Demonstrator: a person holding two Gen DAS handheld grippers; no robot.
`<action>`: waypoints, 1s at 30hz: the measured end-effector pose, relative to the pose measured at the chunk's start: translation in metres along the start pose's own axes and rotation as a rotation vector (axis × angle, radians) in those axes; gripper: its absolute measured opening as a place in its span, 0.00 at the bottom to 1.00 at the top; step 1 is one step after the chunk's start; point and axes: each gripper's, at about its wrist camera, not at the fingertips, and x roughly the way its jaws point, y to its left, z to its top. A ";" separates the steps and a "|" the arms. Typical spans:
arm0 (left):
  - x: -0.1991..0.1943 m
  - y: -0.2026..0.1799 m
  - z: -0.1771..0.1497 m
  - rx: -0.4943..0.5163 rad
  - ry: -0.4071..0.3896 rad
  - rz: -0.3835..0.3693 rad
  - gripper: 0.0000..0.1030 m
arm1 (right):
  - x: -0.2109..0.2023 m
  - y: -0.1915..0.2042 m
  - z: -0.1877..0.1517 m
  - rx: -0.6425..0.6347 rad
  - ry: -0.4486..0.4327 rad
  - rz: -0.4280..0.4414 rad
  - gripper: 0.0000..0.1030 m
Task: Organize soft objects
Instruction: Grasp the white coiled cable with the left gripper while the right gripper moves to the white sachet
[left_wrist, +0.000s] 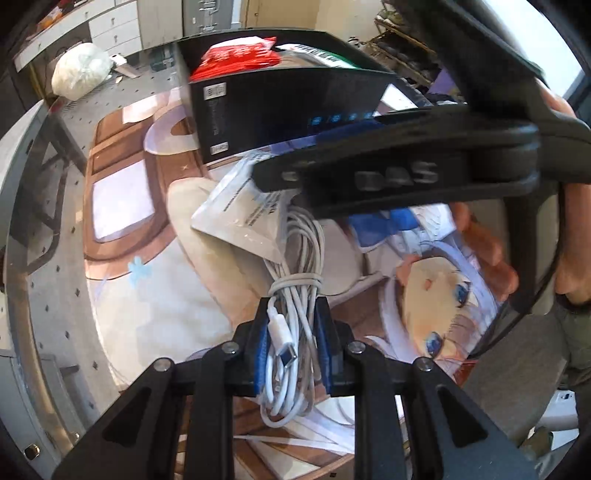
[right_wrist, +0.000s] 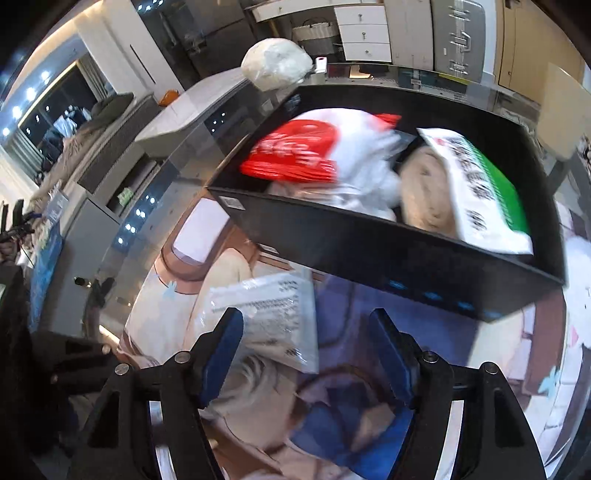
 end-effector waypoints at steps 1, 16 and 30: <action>-0.001 -0.003 0.000 0.001 -0.004 -0.020 0.20 | 0.000 0.001 0.001 0.007 -0.005 -0.006 0.70; -0.001 -0.031 -0.014 0.065 0.024 -0.077 0.20 | 0.009 0.008 -0.007 -0.084 0.017 -0.061 0.70; 0.007 -0.003 0.013 0.046 -0.003 0.044 0.21 | -0.036 -0.046 -0.050 -0.067 0.040 -0.161 0.22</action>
